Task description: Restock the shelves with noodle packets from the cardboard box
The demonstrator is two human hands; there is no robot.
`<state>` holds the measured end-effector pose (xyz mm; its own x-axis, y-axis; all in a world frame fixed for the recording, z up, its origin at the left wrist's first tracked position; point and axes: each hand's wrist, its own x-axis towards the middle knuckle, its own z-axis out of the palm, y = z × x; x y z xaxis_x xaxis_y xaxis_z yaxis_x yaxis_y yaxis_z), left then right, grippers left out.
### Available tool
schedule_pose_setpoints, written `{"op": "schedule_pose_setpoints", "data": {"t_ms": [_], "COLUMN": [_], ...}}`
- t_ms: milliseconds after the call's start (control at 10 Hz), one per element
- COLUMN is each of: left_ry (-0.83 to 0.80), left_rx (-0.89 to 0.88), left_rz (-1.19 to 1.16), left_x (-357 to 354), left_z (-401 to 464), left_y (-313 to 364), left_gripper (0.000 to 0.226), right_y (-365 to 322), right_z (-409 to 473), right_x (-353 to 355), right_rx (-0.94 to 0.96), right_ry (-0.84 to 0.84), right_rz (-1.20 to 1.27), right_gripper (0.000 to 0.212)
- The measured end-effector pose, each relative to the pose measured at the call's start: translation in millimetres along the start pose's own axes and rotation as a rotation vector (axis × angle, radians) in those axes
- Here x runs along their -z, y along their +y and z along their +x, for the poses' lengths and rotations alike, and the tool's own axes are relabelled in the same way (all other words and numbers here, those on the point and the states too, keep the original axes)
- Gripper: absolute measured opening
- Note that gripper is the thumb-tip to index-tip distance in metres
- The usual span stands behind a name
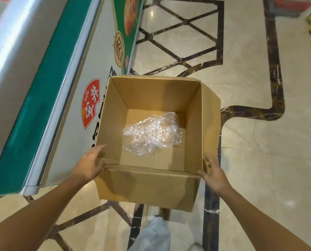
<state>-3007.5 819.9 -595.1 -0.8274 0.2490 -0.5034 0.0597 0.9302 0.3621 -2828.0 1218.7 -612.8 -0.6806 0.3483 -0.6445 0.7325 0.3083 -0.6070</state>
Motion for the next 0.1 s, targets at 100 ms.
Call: {"op": "schedule_pose_setpoints", "data": {"t_ms": [100], "left_ry": [-0.117], "left_rx": [-0.084], "left_rz": [0.085], "left_x": [37.7], "left_z": [-36.3], "left_y": [51.8], "left_gripper": [0.062], "right_y": [-35.7], "right_z": [-42.6], "right_x": [32.6], "right_rx": [0.033], "right_ry": [-0.008], "right_rz": [-0.111], "right_gripper": [0.072]}}
